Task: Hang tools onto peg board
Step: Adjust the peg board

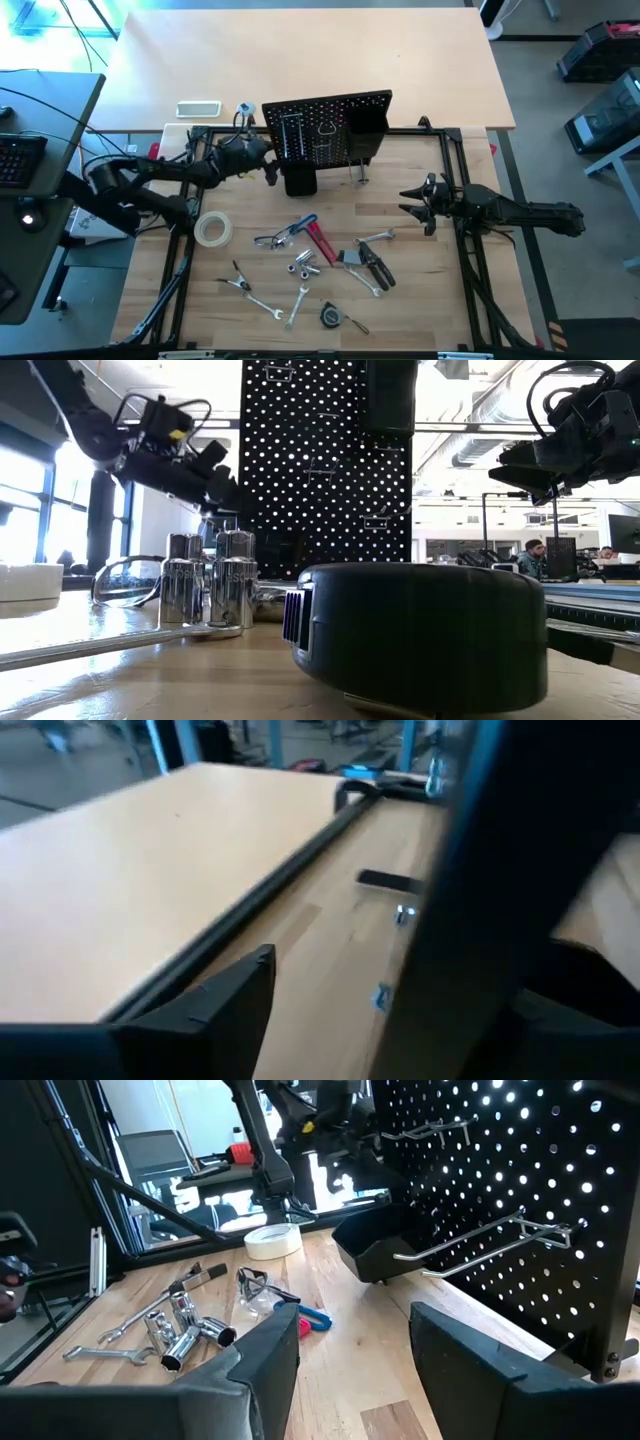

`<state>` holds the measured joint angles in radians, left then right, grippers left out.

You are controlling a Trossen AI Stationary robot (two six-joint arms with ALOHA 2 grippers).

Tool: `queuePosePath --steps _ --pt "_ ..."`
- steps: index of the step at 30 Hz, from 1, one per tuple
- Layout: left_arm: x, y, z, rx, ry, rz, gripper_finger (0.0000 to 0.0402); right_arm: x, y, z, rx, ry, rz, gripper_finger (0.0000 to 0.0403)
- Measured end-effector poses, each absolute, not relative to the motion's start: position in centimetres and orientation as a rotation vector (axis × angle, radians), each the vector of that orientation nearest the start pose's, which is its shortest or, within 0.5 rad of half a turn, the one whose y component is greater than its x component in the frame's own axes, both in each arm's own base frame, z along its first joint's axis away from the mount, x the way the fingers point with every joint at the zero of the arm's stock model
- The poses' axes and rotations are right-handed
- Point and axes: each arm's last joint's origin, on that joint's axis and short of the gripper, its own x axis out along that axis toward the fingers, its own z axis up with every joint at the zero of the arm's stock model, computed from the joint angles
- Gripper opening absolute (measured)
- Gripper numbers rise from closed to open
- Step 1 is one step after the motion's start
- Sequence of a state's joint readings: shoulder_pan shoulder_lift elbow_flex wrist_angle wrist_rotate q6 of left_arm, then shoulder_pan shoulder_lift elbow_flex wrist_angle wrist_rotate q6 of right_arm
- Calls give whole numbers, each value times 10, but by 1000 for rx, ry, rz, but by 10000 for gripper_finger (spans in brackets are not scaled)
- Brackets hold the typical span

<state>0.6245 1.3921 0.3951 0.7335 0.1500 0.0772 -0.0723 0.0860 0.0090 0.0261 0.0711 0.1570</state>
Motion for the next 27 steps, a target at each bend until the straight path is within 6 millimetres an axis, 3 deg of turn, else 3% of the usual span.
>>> queuePosePath --steps 4,11,19,27 --pt "210 153 161 -28 265 408 183 102 -9 162 157 39 -147 185" --pt "229 168 163 41 273 375 46 102 -9 162 157 40 -147 185" --pt "245 191 162 59 280 384 43 102 -9 162 158 40 -146 185" --pt "244 214 161 68 283 396 45 102 -9 162 157 40 -145 185"
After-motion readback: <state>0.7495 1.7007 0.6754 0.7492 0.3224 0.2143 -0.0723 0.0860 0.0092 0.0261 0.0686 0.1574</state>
